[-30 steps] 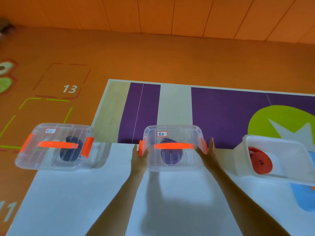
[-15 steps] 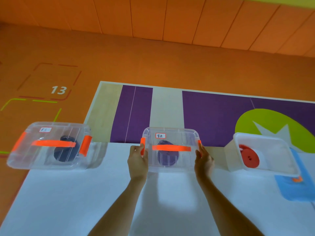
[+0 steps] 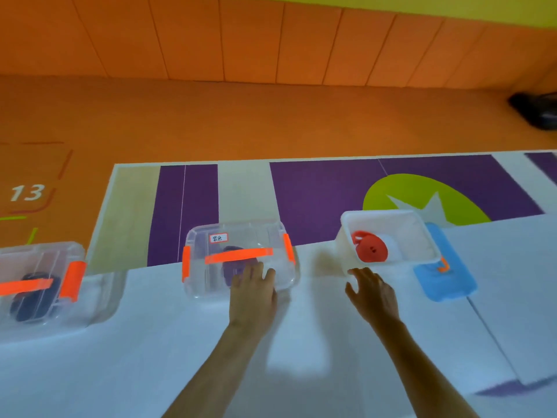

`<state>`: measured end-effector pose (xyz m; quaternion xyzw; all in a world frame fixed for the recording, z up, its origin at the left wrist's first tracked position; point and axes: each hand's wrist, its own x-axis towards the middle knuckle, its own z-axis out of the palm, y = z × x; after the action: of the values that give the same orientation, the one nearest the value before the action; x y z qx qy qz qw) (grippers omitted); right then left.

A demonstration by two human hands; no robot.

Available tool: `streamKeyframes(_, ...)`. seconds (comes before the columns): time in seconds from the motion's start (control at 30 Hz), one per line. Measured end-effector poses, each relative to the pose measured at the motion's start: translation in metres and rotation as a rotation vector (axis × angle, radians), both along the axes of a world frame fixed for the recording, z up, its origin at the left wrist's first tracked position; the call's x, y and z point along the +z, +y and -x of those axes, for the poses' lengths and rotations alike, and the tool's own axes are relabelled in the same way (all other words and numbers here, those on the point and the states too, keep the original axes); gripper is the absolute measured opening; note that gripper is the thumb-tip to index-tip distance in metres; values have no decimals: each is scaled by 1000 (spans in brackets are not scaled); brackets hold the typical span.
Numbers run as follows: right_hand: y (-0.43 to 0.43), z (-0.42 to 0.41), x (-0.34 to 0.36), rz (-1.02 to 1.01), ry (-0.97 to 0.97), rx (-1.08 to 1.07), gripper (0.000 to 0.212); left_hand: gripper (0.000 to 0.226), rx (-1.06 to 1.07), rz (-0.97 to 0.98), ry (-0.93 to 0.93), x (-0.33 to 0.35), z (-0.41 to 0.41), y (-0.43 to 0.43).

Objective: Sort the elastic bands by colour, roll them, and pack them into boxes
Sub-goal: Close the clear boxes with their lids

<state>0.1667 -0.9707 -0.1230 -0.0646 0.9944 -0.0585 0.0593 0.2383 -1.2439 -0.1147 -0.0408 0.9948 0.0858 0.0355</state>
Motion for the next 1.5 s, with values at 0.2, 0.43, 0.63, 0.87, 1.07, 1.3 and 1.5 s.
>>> streamKeyframes(0.2,115,17,-22,70,24,-18,27,34,-39,-27,-63,2,25,110)
streamKeyframes(0.43,249,69,-43,59,-113,-136,26,39,33,-13,-86,-9,57,234)
streamKeyframes(0.63,332,131,-64,53,-236,-221,42,68,29,-49,-54,-13,81,302)
streamKeyframes(0.87,357,183,-97,251,-379,-308,44,85,13,47,-186,-38,106,322)
streamKeyframes(1.07,380,182,-106,365,-146,-438,32,84,27,50,-176,-47,98,327)
streamKeyframes(1.3,401,202,-57,557,141,-477,20,78,53,94,-307,-41,107,329)
streamKeyframes(1.5,379,235,1,542,178,-335,42,70,108,-59,-183,-27,119,324)
